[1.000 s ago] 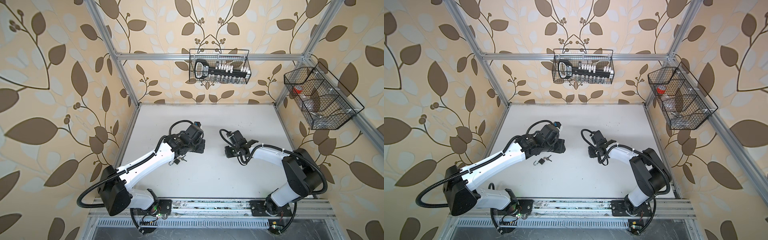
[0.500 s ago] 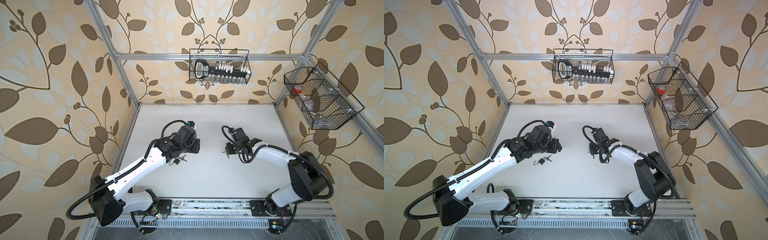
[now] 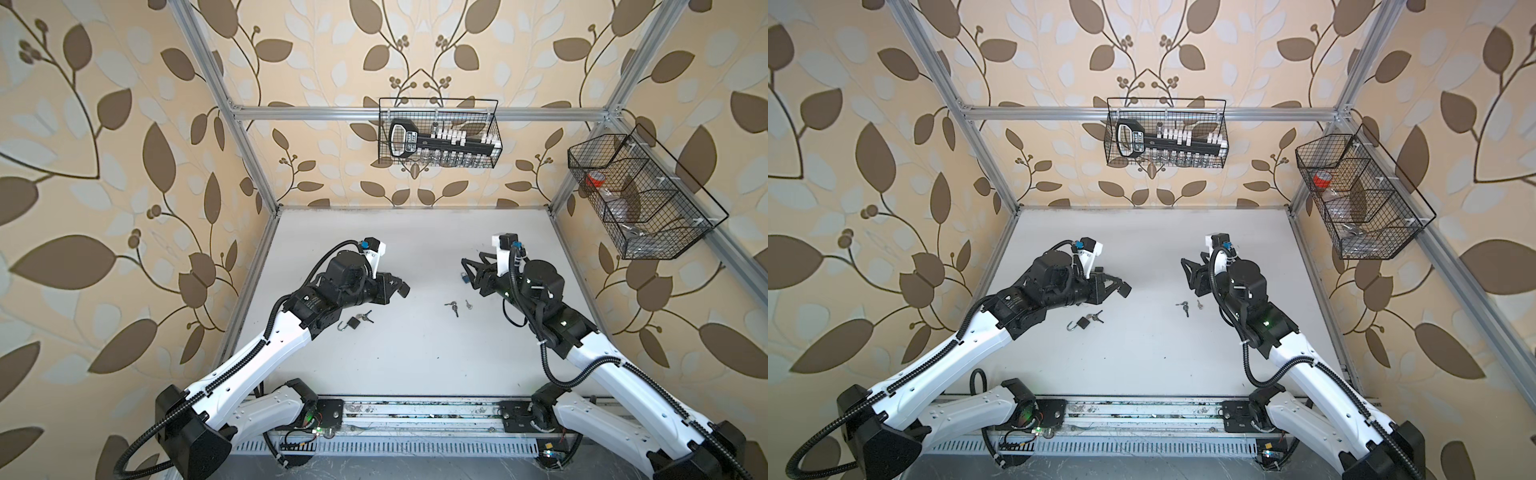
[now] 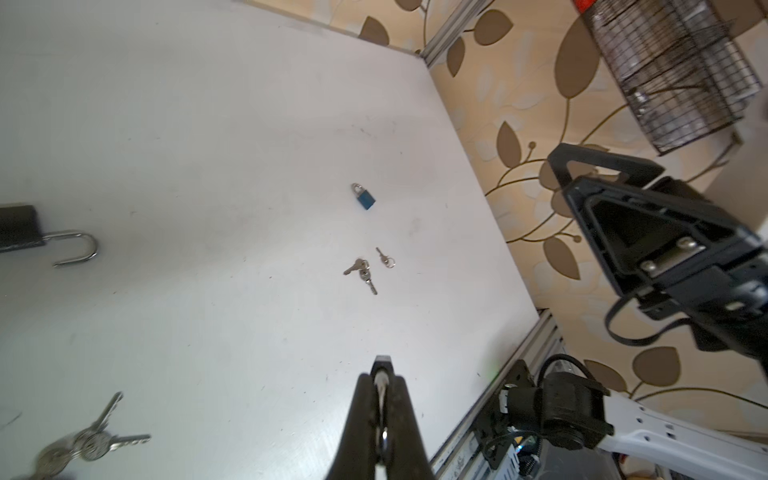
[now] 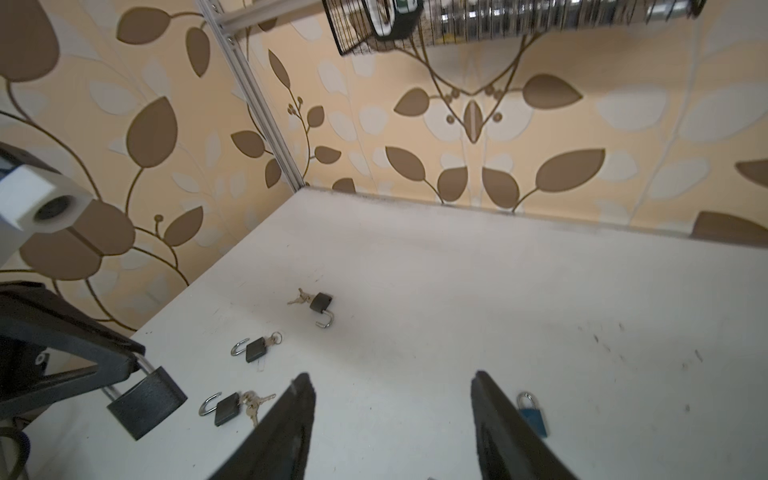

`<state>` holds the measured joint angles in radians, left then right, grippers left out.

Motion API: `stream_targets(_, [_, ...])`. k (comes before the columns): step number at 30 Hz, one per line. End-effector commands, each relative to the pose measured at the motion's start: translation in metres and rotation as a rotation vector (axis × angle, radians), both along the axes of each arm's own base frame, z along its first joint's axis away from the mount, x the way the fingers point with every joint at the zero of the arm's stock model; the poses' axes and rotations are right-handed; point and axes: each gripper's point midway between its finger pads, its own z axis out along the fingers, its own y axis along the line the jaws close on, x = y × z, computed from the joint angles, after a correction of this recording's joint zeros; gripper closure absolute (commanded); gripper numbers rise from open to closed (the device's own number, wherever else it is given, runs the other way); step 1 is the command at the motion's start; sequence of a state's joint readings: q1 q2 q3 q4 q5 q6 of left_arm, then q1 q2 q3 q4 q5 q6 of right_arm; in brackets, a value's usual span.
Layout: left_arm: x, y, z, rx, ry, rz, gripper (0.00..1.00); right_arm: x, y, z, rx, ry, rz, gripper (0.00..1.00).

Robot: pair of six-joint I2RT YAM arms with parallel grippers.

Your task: Lock with the key

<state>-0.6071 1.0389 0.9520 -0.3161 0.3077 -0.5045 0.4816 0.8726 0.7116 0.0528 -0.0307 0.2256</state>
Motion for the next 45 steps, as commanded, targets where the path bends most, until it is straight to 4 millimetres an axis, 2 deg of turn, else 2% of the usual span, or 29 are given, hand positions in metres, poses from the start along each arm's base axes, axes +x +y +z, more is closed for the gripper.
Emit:
stream_targets(1, [-0.009,-0.014,0.048,-0.136,-0.105,-0.102,1.0,-0.019,0.016,0.03,-0.014,-0.202,0.146,0.31])
stream_targets(3, [-0.014,-0.018,0.056,-0.173,-0.117,-0.134,1.0,-0.038,0.034,0.037,-0.045,-0.286,0.291,0.3])
stream_targets(7, [-0.017,-0.026,0.069,-0.242,-0.119,-0.17,1.0,-0.059,0.062,0.037,-0.106,-0.352,0.403,0.31])
stream_targets(12, [-0.02,-0.034,0.073,-0.269,-0.119,-0.185,1.0,-0.073,0.094,0.022,-0.264,-0.401,0.405,0.3])
stream_targets(15, [-0.02,-0.037,0.074,-0.27,-0.118,-0.19,1.0,-0.072,0.104,0.013,-0.313,-0.373,0.399,0.31])
stream_targets(20, [-0.021,-0.036,0.073,-0.265,-0.12,-0.188,1.0,-0.064,0.113,0.004,-0.35,-0.333,0.373,0.32])
stream_targets(29, [-0.022,-0.036,0.073,-0.26,-0.122,-0.192,1.0,-0.055,0.127,0.012,-0.357,-0.354,0.357,0.33])
stream_targets(34, [-0.022,-0.036,0.073,-0.262,-0.12,-0.195,1.0,-0.053,0.133,0.011,-0.363,-0.353,0.373,0.42])
stream_targets(39, [-0.022,-0.036,0.072,-0.257,-0.118,-0.195,1.0,-0.054,0.137,0.007,-0.366,-0.344,0.393,0.47])
stream_targets(45, [-0.021,-0.036,0.07,-0.253,-0.114,-0.19,1.0,-0.054,0.138,0.007,-0.37,-0.346,0.396,0.59])
